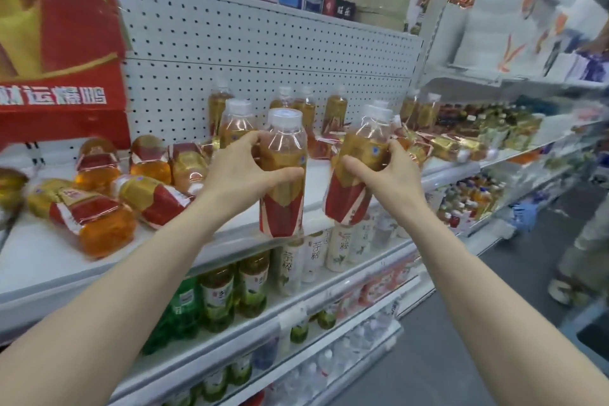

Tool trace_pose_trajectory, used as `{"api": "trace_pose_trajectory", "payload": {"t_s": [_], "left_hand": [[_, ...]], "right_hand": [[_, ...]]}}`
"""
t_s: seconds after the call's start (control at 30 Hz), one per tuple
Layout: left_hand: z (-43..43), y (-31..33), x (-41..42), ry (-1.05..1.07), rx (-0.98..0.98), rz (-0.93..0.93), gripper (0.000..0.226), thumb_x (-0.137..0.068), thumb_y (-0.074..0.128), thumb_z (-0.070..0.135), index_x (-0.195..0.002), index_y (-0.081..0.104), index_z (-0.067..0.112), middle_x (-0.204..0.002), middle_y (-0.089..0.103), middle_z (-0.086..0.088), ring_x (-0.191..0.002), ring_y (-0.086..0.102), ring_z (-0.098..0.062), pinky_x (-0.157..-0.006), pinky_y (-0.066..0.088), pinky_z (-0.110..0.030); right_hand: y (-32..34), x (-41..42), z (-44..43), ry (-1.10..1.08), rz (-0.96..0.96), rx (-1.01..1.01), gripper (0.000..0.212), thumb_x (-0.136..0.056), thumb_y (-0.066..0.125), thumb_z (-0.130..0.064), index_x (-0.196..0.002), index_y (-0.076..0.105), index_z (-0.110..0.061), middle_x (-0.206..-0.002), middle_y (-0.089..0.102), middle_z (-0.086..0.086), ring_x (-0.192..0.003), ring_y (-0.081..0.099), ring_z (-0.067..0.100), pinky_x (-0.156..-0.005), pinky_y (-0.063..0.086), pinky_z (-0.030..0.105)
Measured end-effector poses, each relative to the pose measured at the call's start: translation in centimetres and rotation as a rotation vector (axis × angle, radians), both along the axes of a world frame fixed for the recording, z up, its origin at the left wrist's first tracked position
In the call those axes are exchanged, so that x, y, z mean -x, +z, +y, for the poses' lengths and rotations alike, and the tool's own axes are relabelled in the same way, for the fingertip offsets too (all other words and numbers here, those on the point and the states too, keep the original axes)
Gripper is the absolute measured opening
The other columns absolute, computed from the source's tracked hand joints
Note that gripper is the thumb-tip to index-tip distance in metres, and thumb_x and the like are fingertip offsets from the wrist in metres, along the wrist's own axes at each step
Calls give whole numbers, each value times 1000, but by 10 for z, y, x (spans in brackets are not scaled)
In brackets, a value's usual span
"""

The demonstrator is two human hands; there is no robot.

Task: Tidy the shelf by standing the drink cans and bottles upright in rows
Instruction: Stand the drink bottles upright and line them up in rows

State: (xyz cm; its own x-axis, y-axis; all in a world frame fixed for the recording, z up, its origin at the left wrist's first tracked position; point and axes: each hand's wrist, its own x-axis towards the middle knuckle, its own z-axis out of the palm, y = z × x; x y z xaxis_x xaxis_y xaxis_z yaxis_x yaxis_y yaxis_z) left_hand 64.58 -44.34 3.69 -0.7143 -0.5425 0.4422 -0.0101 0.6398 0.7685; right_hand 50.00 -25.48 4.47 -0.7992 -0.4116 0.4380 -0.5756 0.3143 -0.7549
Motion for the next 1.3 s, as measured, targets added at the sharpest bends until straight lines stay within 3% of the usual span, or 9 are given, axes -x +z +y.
{"api": "trace_pose_trajectory", "payload": {"t_s": [0.13, 0.27, 0.4, 0.7, 0.8, 0.9, 1.03, 1.17, 1.3], "left_hand": [[-12, 3, 29, 39, 28, -4, 73, -61, 85, 54, -124, 60, 29, -105, 68, 19, -94, 63, 2, -85, 55, -25], [-19, 6, 49, 92, 60, -32, 68, -61, 85, 54, -121, 61, 32, -99, 67, 24, -86, 59, 13, -72, 46, -9], [-21, 5, 63, 165, 86, -50, 59, -64, 86, 50, -112, 55, 40, -89, 58, 32, -82, 53, 20, -66, 41, -3], [-9, -4, 88, 349, 62, -86, 73, -62, 84, 56, -126, 55, 34, -98, 60, 25, -91, 58, 5, -83, 52, -22], [-1, -6, 97, 382, 49, -87, 67, -63, 84, 54, -120, 54, 36, -95, 59, 28, -90, 57, 11, -77, 49, -15], [5, -10, 105, 419, 27, -81, 66, -63, 84, 54, -119, 58, 32, -97, 63, 26, -91, 58, 9, -81, 52, -20], [10, -11, 117, 473, 7, -73, 68, -62, 83, 56, -120, 60, 30, -101, 66, 22, -94, 62, 2, -86, 55, -29], [11, -10, 131, 492, -7, -92, 71, -60, 82, 60, -121, 58, 32, -102, 65, 22, -96, 62, -2, -88, 56, -36], [11, -11, 144, 528, -20, -89, 70, -57, 78, 65, -117, 60, 33, -95, 68, 18, -89, 64, -3, -83, 57, -38]], "right_hand": [[15, 44, -44, 41, 0, 13, 49, -73, 81, -48, -104, 55, -21, -91, 64, -12, -81, 60, 3, -65, 44, 20], [11, 88, -87, 68, 14, -10, 49, -63, 81, -53, -90, 51, -24, -94, 63, -3, -85, 62, 13, -70, 50, 31], [3, 119, -121, 135, 30, -70, 55, -59, 79, -57, -95, 52, -24, -99, 61, 0, -92, 61, 18, -79, 54, 40], [-15, 176, -160, 238, 40, -166, 69, -67, 82, -46, -114, 44, -12, -110, 56, 5, -101, 58, 23, -86, 53, 42], [-17, 188, -164, 281, 36, -156, 69, -69, 81, -49, -118, 47, -13, -111, 58, 2, -102, 59, 22, -89, 53, 44], [-19, 194, -162, 328, 48, -168, 70, -73, 81, -48, -123, 45, -14, -111, 60, 0, -105, 61, 23, -92, 52, 43], [-5, 195, -151, 350, 221, -151, 89, -87, 70, -44, -154, 20, -12, -147, 40, 13, -137, 39, 29, -111, 34, 41], [30, 180, -136, 502, 410, 4, 58, -97, 55, -45, -146, 43, -16, -143, 49, 4, -134, 41, 17, -111, 33, 34], [46, 157, -126, 804, 350, -109, 46, -95, 55, -52, -130, 62, -23, -122, 65, -7, -112, 58, 7, -100, 47, 33]]}}
